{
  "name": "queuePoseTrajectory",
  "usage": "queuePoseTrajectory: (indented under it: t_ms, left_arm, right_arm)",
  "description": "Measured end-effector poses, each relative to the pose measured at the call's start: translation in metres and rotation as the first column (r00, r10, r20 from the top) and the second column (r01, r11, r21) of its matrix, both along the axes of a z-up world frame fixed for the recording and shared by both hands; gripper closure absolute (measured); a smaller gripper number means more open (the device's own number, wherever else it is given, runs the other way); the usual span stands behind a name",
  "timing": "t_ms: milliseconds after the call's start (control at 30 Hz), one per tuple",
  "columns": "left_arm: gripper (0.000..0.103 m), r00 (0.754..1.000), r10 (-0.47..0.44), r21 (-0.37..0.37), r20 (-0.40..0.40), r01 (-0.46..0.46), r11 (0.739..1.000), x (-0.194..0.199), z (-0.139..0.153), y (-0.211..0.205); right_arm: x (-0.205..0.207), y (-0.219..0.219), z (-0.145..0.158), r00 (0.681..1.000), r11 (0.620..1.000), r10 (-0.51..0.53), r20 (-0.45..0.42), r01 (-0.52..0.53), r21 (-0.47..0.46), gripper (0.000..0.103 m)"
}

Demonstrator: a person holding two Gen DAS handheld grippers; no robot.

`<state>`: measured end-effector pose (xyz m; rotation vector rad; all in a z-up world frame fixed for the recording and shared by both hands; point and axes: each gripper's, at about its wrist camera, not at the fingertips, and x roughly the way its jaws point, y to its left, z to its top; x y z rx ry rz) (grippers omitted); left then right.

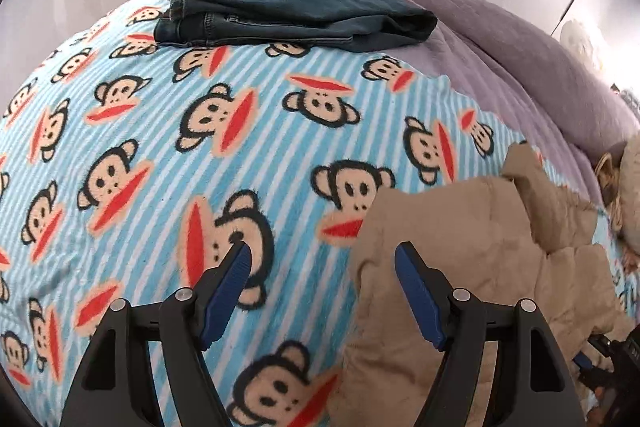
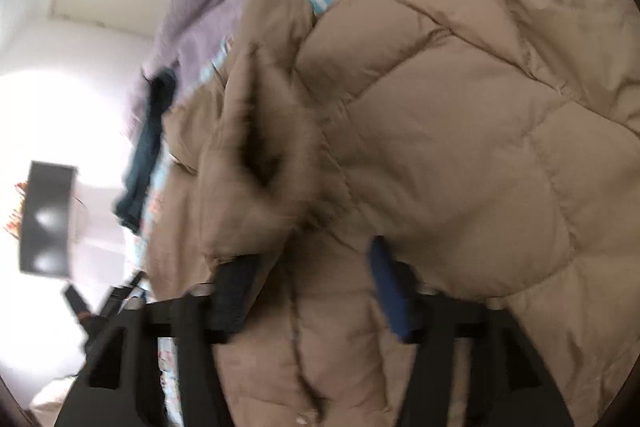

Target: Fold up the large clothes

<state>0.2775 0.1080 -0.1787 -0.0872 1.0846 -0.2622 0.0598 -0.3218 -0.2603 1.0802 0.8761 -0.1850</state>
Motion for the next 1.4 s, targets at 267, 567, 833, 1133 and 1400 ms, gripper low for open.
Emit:
queuePoseTrajectory:
  t_ms: [267,567,833,1133,1400]
  left_arm:
    - [0.026,0.999,-0.030,-0.026,-0.031,0.029,0.999,-0.007,-0.005,0.011]
    - [0.012,0.970,-0.109,-0.228,-0.216,0.058,0.972,0.017,-0.040,-0.008]
    - [0.012,0.972,-0.192,-0.205,-0.138,0.162,0.965,0.010,-0.022,-0.035]
    - [0.065,0.944,-0.265,-0.199,-0.197,0.226,0.954,0.013,-0.044,-0.066]
    - [0.068,0.950,-0.274,-0.136,-0.148,0.254,0.957,0.022,-0.049,-0.045]
  right_arm:
    - [-0.022,-0.008,-0.003,0.997,0.987,-0.036,0.068,0.025,0.156,0.036]
    - [0.011,0.000,-0.015,0.999,0.989,-0.013,0.035,0.008,0.150,0.027]
    - [0.009,-0.002,-0.012,0.994,0.999,0.009,-0.110,-0.014,-0.044,0.097]
    - [-0.009,-0.010,-0.016,0.990,0.997,0.003,-0.139,-0.013,-0.071,0.097]
    - [0.012,0.015,-0.021,0.990,0.997,0.030,-0.138,-0.039,-0.062,0.097]
